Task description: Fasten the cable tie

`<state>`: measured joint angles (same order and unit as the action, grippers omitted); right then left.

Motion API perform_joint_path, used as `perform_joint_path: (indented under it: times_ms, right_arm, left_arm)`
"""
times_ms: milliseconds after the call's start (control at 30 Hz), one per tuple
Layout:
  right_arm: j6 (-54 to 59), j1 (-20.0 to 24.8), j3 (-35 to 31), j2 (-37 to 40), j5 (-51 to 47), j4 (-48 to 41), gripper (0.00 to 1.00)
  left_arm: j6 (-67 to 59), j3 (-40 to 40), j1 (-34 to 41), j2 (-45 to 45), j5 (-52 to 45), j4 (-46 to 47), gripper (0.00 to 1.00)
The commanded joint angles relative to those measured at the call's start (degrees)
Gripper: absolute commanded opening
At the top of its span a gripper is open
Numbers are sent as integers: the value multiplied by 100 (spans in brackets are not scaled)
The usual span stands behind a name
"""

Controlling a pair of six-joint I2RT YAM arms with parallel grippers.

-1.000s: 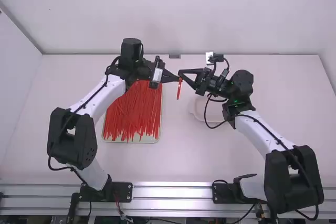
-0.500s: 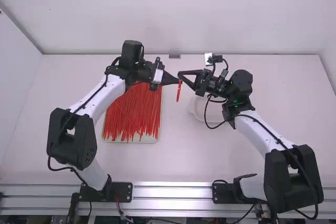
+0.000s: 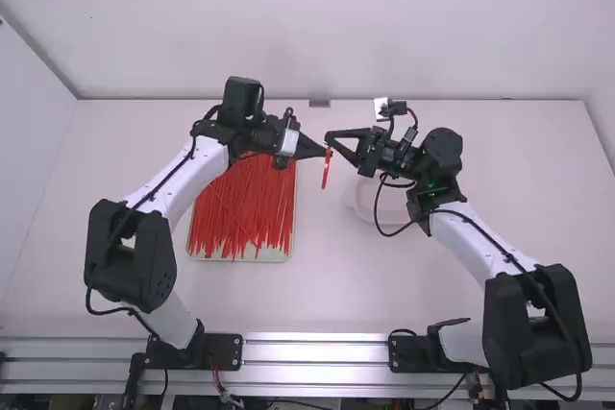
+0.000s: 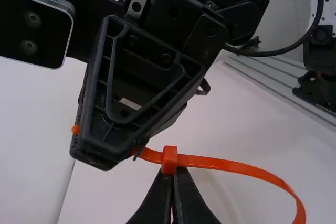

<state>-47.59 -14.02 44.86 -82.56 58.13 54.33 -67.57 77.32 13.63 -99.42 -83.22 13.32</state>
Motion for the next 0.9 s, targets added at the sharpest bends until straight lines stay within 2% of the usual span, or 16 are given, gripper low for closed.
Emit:
perform_joint_path:
  times_ms: [0, 867]
  right_arm:
    - [-17, 52, 166, 116, -168, 247, 0]
    - [7, 48, 166, 116, -111, 232, 0]
  left_arm:
    - [-127, -92, 63, -57, 487, 144, 2]
    - [-83, -240, 63, -57, 468, -4, 2]
